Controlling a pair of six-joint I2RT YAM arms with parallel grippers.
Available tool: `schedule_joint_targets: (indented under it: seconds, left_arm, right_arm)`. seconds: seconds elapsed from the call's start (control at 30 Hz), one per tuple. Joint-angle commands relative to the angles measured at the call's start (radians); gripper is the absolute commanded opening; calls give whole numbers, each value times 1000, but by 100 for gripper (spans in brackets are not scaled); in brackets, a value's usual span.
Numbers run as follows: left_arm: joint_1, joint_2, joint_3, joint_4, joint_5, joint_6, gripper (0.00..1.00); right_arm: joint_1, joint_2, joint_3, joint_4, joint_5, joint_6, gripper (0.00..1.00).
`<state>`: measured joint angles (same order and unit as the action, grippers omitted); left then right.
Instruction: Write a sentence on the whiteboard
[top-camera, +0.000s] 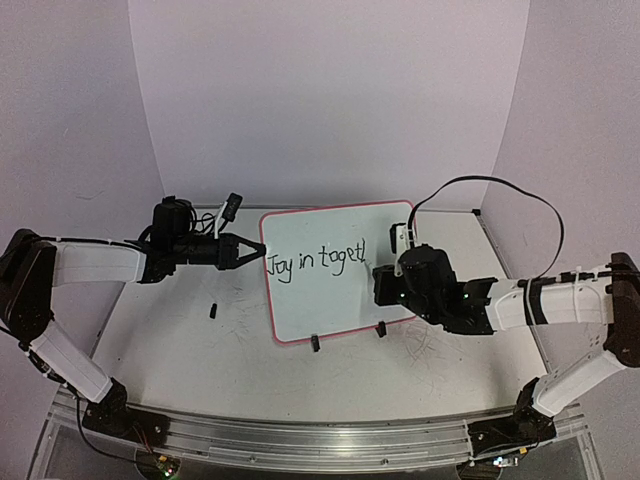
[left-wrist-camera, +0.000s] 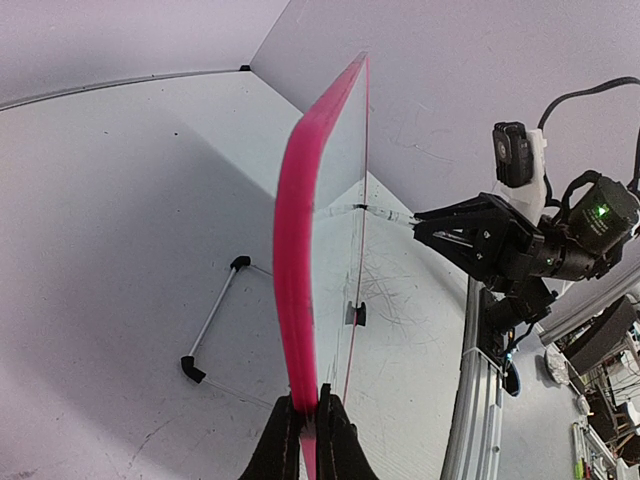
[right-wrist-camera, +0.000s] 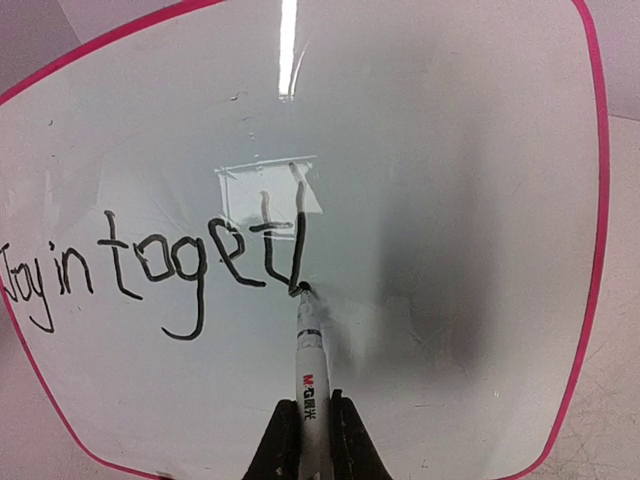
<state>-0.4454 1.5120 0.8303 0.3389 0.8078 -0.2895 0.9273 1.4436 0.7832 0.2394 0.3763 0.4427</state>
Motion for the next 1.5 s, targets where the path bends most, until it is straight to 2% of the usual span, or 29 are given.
schedule_joint_targets:
  seconds: [0.0,0.67,0.97,1.47]
  left_arm:
    - [-24,-31,35,-1,11,33,0]
    - [-24,-36,33,-4,8,36,0]
    - [-24,-34,34,-6,7,38,0]
    - [-26,-35,31,-9,4,39,0]
  right_arm:
    - [-16,20,54,27,42,-25,0]
    - [-29,22,75,-4,91,-16,0]
    - [-29,1,47,-51,18,12,0]
    - [-29,-17,12,-91,-4,47,0]
